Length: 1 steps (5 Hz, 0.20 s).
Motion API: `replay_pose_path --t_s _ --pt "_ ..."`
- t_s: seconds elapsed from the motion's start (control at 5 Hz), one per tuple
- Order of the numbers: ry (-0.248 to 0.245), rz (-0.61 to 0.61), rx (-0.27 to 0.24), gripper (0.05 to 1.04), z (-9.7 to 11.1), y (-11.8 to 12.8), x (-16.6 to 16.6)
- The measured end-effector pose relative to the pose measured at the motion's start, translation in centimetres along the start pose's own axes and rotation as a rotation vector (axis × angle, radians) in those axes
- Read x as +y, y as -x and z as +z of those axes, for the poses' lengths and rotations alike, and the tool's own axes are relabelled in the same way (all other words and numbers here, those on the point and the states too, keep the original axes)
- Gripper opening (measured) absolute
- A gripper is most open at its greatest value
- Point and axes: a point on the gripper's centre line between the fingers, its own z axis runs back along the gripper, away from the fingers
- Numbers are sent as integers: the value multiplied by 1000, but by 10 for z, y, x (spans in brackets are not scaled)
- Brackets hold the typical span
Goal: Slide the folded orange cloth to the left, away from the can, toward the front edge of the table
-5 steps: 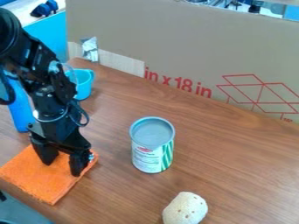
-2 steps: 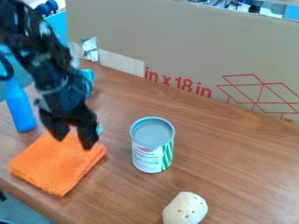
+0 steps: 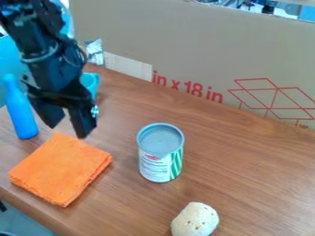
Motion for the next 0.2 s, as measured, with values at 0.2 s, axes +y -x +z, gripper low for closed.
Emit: replay_pose_path --t_s 0.2 --pt "22 6 100 1001 10 3 -10"
